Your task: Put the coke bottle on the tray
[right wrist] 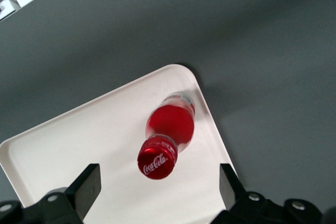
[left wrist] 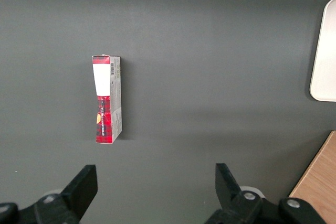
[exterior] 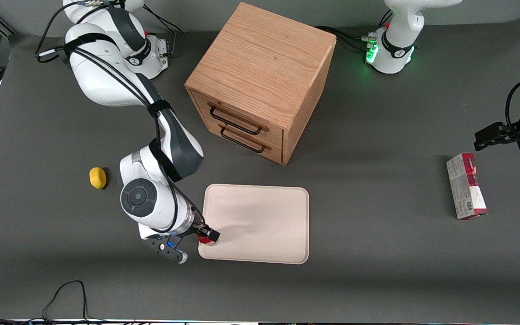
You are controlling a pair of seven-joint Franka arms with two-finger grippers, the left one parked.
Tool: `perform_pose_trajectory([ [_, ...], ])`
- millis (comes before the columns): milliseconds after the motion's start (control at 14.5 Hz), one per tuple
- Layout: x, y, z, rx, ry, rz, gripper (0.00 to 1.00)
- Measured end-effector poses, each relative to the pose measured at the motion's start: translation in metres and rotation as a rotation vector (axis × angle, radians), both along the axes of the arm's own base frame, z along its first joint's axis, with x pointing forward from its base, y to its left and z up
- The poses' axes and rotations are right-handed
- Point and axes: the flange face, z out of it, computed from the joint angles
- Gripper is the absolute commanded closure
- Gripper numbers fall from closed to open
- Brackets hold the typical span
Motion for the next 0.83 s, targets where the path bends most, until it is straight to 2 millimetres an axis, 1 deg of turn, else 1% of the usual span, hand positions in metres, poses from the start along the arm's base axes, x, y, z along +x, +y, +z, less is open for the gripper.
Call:
perform_pose_trajectory([
  [138, 0.0, 0.0, 0.002, -0.003, -0.004, 0.001, 0.0],
  [275, -0.002, -0.004, 0.014, -0.024, 0.005, 0.014, 0.0],
  [344, -0.005, -0.008, 0.025, -0.038, 0.027, 0.046, 0.0],
  [481, -0.017, -0.021, 0.054, -0.071, 0.093, 0.132, 0.0],
  [550, -0.024, -0.031, 0.069, -0.087, 0.13, 0.18, 0.0],
  [619, -0.029, -0.046, 0.085, -0.094, 0.155, 0.23, 0.0],
  [688, -0.034, -0.063, 0.099, -0.092, 0.169, 0.269, 0.0],
  [825, -0.047, -0.106, 0.126, -0.073, 0.186, 0.351, 0.0],
])
